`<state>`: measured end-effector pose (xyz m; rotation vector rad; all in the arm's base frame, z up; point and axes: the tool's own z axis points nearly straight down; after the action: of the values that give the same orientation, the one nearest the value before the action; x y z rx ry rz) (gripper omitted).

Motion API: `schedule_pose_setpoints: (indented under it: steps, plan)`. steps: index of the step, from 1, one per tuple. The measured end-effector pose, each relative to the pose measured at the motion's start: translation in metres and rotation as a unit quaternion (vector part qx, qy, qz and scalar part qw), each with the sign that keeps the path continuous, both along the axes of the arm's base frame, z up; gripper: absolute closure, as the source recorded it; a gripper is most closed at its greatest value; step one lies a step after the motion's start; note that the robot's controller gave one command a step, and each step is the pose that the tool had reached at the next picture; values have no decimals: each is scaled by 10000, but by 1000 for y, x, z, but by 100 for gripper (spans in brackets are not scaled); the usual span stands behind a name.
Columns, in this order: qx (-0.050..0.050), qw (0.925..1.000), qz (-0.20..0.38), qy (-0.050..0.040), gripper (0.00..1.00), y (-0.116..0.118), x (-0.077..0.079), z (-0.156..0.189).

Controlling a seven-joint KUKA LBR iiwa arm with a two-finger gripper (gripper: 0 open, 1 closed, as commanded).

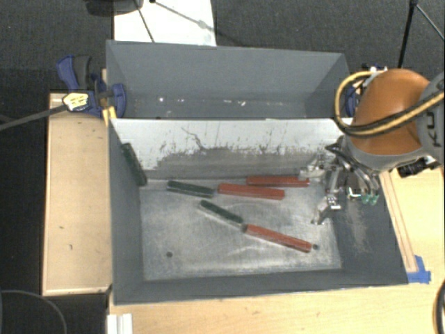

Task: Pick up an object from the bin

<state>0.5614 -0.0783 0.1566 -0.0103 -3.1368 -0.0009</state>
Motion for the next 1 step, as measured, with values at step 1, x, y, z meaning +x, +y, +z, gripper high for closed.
schedule_pose_setpoints:
  steps: [1]
  plan:
    - [-5,10000,13,-39,0,0,2,4]
